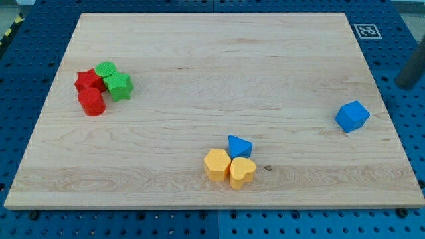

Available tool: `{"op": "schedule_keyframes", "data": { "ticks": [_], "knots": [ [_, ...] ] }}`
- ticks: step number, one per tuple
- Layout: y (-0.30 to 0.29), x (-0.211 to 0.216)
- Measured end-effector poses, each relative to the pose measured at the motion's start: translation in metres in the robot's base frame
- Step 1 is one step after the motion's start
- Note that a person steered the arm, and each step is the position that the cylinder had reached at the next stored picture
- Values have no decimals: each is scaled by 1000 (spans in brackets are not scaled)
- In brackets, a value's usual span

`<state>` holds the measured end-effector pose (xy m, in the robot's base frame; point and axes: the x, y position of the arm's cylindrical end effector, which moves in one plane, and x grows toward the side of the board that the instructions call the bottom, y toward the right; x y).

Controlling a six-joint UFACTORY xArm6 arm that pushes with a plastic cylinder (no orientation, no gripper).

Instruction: Slide the blue cube towards the center

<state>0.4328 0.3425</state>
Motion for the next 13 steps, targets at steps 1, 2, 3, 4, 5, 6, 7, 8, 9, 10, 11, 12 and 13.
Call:
{"op": "schedule_keyframes", "data": {
  "ticks": [1, 2, 3, 4, 5, 6, 7, 8, 9, 10, 11, 12, 13],
  "knots": [
    [-33, 61],
    [-45, 74],
    [-50, 71],
    [-84, 67],
    [-122, 67],
    [-142, 64],
    [-141, 62],
    [-128, 53],
    [-128, 53],
    [-132, 42],
    [-153, 32],
    [-177, 32],
    [-204, 28]
  ]
}}
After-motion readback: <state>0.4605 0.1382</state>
